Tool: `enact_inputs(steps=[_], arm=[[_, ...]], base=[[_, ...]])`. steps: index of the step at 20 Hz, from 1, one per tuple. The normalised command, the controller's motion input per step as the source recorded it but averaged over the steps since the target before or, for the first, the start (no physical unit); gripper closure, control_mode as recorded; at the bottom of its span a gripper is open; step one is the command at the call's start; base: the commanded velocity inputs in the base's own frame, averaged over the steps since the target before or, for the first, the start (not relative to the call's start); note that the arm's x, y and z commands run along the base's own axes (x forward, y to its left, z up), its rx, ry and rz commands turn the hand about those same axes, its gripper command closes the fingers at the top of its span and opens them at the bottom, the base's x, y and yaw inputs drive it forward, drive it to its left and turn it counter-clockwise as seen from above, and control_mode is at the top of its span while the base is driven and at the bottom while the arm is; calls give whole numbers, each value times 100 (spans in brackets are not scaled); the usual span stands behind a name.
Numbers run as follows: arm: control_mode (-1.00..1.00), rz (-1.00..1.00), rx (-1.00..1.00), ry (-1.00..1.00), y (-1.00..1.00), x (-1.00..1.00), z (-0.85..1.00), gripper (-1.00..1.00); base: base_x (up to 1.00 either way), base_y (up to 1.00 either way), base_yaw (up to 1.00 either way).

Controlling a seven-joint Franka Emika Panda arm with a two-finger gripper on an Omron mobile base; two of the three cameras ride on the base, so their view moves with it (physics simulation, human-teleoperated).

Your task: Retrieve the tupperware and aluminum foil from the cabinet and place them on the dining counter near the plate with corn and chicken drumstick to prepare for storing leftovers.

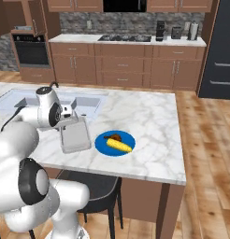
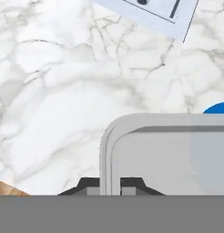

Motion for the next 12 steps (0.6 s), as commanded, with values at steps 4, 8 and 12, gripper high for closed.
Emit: enact_inputs(steps=[4, 8, 12], arm=[[-100, 0, 0, 0, 59, 69, -44, 100], [-100, 0, 0, 0, 60, 71, -40, 100], [-100, 0, 0, 0, 26, 69, -52, 100]], base=[[0, 0, 0], [0, 0, 0], [0, 0, 0]])
